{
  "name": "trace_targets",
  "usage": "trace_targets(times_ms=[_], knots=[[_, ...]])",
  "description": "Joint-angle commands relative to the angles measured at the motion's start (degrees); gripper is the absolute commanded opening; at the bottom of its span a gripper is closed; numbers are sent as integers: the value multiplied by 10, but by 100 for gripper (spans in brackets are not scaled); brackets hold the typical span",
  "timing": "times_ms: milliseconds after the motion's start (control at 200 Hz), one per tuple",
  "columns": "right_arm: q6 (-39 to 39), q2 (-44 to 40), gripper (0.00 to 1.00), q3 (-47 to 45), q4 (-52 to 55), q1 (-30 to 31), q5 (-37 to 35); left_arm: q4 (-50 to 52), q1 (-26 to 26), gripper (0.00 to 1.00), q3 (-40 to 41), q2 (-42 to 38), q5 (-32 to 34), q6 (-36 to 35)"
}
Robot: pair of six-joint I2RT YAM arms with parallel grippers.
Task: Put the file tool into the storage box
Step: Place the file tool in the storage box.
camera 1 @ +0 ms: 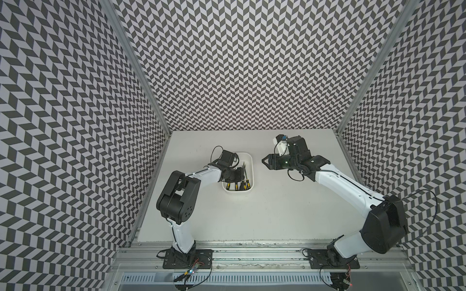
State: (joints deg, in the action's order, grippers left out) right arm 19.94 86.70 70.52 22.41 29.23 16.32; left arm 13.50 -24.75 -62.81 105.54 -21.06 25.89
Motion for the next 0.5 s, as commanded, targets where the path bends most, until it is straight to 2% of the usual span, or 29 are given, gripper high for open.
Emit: trace_targets(times_ms=[0,265,496], knots=[[-6,-2,65,-2,-5,1,-10,5,0,0,-3,12,0,5],[-5,-3,65,-5,-7,1,-9,16,12,1,-5,-10,9,13],[-6,4,65,-1,-7,1,-5,60,30,1,-26,-29,45,-23]])
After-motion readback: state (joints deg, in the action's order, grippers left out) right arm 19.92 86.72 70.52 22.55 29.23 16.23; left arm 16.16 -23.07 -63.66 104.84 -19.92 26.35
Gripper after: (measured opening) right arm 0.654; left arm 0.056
